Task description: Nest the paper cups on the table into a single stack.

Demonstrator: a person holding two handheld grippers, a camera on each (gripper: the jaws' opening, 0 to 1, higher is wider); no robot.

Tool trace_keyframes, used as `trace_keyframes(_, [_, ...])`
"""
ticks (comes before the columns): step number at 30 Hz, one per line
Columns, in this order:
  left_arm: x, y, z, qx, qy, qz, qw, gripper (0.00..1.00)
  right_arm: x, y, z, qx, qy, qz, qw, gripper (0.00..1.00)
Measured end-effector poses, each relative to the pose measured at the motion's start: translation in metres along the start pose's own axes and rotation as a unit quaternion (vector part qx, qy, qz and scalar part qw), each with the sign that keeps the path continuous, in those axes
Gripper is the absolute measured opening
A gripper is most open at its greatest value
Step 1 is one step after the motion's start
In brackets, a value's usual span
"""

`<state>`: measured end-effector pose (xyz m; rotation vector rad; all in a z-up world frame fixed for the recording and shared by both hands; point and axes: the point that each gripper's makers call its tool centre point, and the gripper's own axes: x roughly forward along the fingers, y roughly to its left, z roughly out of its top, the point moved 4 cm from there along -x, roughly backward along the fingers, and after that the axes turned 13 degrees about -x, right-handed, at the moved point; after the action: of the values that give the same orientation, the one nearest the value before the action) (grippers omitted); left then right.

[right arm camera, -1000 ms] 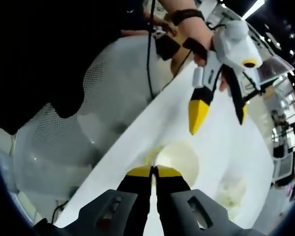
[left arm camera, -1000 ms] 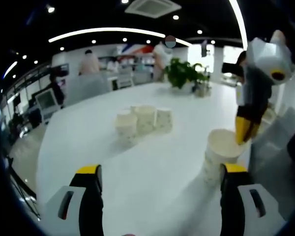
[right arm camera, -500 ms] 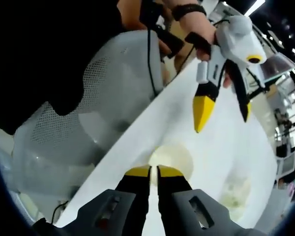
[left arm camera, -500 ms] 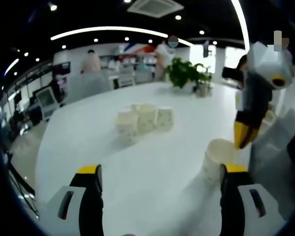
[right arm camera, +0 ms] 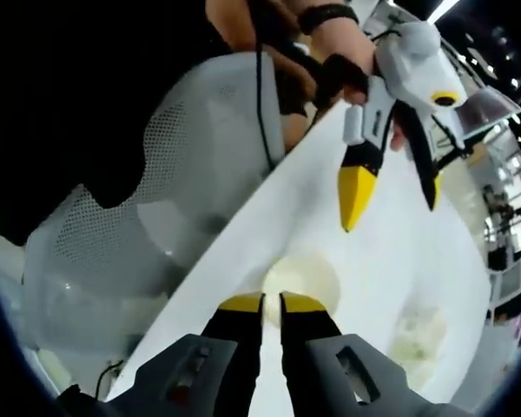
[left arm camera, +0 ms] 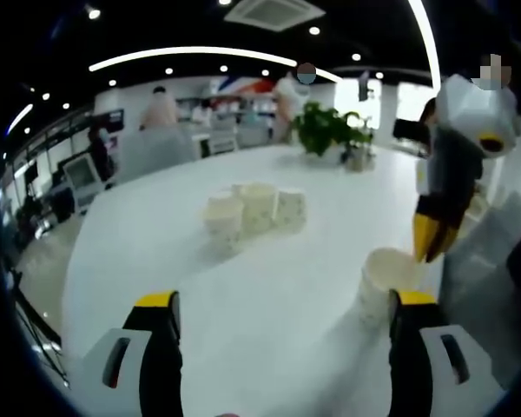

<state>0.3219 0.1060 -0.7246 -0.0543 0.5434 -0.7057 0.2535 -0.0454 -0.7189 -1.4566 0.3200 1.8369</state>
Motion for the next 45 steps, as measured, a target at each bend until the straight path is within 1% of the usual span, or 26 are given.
trace_keyframes(2, [0.0,0.0,0.0,-0.004,-0.003,-0.001,1.0,0.99,-0.002,0.0,0.0,0.009,0.001,-0.003,1.0,0.03])
trace_keyframes(4, [0.0,0.0,-0.001,-0.002,0.0,-0.001,1.0,0.99,-0.004,0.002,0.001,0.008,0.001,-0.007,0.9999,0.03])
trace_keyframes(11, [0.0,0.0,0.002,0.001,-0.002,-0.003,1.0,0.99,-0.009,0.002,0.0,0.027,0.003,-0.022,0.9994,0.05])
trace_keyframes(15, [-0.001,0.0,0.004,0.004,-0.004,-0.003,1.0,0.99,-0.013,0.0,0.0,0.042,-0.002,-0.036,0.9985,0.08])
trace_keyframes(18, [-0.001,0.0,0.005,0.005,-0.005,-0.004,1.0,0.99,-0.015,-0.001,-0.001,0.062,-0.009,-0.049,0.9969,0.11])
trace_keyframes(20, [-0.002,-0.001,0.004,0.006,-0.004,-0.004,1.0,0.99,-0.016,-0.001,-0.001,0.066,-0.012,-0.053,0.9963,0.13])
trace_keyframes(23, [-0.002,-0.002,0.004,0.006,-0.004,-0.007,1.0,0.99,-0.018,0.0,0.001,0.087,-0.025,-0.065,0.9938,0.18])
trace_keyframes(26, [-0.002,-0.003,0.004,0.007,-0.003,-0.007,0.9999,0.99,-0.018,-0.001,-0.003,0.114,-0.023,-0.085,0.9895,0.25])
trace_keyframes(30, [-0.002,-0.002,0.004,0.008,-0.003,-0.008,0.9999,0.99,-0.021,-0.001,-0.005,0.137,-0.026,-0.105,0.9845,0.32])
trace_keyframes(33, [-0.002,-0.002,0.005,0.009,-0.003,-0.009,0.9999,0.99,-0.024,-0.004,-0.007,0.16,-0.03,-0.134,0.9775,0.38])
trace_keyframes(34, [-0.002,-0.002,0.005,0.009,-0.003,-0.01,0.9999,0.99,-0.024,-0.004,-0.007,0.163,-0.031,-0.135,0.9768,0.39])
trace_keyframes(35, [-0.001,-0.002,0.005,0.009,-0.003,-0.01,0.9999,0.99,-0.026,-0.003,-0.009,0.182,-0.033,-0.14,0.9728,0.39])
trace_keyframes(36, [-0.001,-0.003,0.006,0.01,-0.003,-0.011,0.9999,0.99,-0.026,-0.003,-0.009,0.185,-0.035,-0.142,0.9717,0.39])
trace_keyframes(41, [-0.001,-0.002,0.007,0.013,-0.004,-0.013,0.9998,0.99,-0.031,-0.001,-0.015,0.22,-0.036,-0.171,0.9597,0.44])
trace_keyframes(43, [-0.001,-0.002,0.008,0.015,-0.003,-0.015,0.9998,0.99,-0.035,0.0,-0.017,0.237,-0.042,-0.186,0.9524,0.47])
trace_keyframes(44, [-0.001,-0.002,0.008,0.016,-0.003,-0.016,0.9997,0.99,-0.037,0.001,-0.018,0.25,-0.043,-0.194,0.9476,0.49])
trace_keyframes(45, [-0.001,-0.002,0.008,0.017,-0.002,-0.016,0.9997,0.99,-0.038,0.001,-0.019,0.256,-0.044,-0.201,0.9446,0.49])
